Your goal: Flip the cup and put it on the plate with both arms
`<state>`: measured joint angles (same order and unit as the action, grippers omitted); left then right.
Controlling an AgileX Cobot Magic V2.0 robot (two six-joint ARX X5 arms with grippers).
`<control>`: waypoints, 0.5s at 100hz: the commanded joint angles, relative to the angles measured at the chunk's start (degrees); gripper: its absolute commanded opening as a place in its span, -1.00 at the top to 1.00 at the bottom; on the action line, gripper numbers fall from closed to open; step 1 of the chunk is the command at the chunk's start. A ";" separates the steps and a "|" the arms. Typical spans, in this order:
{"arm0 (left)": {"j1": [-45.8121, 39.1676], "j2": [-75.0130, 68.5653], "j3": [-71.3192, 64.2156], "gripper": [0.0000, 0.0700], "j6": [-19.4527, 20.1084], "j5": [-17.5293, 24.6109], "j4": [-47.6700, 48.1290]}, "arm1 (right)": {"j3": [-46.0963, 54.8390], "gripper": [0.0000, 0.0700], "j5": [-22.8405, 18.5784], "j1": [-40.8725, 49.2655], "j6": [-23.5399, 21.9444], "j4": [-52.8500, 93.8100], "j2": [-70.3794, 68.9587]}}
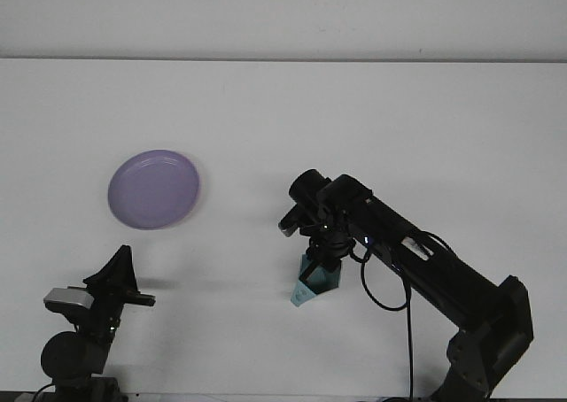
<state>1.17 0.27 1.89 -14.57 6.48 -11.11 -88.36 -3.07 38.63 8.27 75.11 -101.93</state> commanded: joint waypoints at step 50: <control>-0.02 -0.07 -0.52 0.97 -0.11 0.68 -0.52 | -4.00 0.23 -1.38 1.09 2.03 1.95 -0.46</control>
<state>1.17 0.27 1.89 -14.57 6.59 -11.11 -89.41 -4.51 39.68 9.63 75.85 -101.93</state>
